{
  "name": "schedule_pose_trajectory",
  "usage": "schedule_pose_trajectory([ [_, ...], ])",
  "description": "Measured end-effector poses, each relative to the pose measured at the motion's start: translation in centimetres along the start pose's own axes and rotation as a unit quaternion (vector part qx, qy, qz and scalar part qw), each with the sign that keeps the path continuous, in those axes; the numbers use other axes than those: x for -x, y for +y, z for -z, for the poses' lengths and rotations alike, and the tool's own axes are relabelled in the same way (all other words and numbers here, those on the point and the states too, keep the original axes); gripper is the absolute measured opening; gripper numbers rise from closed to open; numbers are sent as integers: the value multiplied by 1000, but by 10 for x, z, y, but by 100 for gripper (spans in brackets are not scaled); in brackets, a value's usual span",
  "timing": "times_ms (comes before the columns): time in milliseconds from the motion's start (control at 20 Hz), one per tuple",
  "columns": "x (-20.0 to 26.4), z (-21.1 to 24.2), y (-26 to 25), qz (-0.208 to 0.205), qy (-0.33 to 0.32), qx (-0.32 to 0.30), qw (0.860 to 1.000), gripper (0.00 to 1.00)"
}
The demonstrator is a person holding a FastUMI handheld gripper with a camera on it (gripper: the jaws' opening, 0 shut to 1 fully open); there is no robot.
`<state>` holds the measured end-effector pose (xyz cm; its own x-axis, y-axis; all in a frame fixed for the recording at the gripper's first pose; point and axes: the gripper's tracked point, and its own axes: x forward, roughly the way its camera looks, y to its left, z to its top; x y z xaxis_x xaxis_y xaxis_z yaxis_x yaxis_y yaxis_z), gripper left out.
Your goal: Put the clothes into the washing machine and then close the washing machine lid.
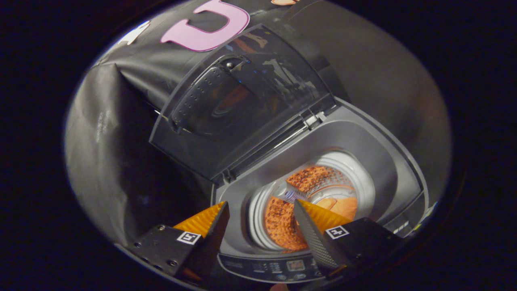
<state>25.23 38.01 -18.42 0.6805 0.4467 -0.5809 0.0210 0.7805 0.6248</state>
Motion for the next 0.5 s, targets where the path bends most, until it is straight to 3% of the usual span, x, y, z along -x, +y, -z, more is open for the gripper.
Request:
schedule_pose_trajectory([
  [300, 56, -24, 57, -27, -26, 82, 996, 97],
  [500, 98, -67, 101, -43, -75, 134, 987, 97],
])
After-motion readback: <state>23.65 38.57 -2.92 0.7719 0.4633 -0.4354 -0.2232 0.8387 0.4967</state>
